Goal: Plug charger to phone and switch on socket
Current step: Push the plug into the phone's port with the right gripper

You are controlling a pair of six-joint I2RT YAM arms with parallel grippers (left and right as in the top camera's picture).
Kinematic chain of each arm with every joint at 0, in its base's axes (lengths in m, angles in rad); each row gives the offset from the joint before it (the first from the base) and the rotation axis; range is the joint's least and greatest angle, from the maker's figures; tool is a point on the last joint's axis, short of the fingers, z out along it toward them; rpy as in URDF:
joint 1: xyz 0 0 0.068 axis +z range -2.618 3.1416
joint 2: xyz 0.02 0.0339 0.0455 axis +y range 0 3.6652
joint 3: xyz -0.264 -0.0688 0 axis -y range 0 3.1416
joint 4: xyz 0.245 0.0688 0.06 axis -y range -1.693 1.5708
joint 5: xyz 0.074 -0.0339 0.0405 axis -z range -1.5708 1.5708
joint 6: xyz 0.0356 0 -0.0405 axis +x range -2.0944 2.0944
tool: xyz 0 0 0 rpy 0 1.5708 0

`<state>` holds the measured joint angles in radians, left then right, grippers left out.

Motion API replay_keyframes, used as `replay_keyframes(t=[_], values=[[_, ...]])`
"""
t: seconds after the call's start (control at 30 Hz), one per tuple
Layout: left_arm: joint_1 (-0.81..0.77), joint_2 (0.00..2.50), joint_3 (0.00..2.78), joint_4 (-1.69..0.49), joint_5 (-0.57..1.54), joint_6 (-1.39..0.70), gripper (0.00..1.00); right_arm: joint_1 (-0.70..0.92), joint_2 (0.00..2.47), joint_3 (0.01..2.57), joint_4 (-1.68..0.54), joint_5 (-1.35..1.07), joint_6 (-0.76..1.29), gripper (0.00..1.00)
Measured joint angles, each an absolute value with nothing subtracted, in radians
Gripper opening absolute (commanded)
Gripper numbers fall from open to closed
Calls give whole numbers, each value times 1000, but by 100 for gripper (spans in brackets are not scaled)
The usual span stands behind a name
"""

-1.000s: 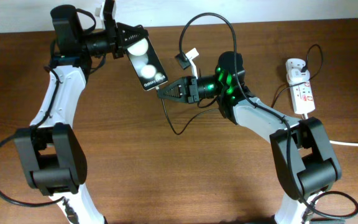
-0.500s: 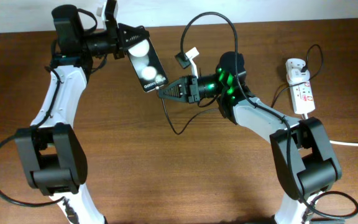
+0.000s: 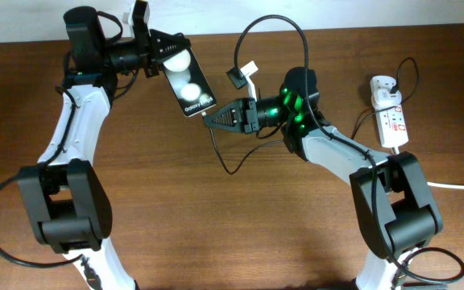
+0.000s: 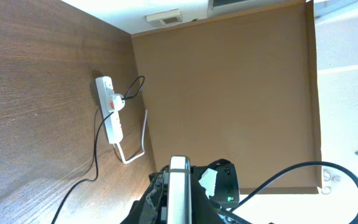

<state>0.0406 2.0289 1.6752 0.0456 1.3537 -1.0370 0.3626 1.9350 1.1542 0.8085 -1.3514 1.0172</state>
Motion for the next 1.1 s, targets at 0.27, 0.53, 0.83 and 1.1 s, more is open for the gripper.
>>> replay_keyframes(t=[0.27,0.53,0.83,1.1], values=[[41,2029,1675,46,1354,-1013,0,363,1935,1154,809,-1351,1018,4],[33,2029,1675,46,1357,-1010,0,363,1935,1154,809,-1354,1017,4],[28,2029,1675,46,1357,-987,0,363,1935,1154,809,-1363,1018,4],[28,2029,1675,46,1362,-989,0,363,1935,1154,809,-1364,1017,4]])
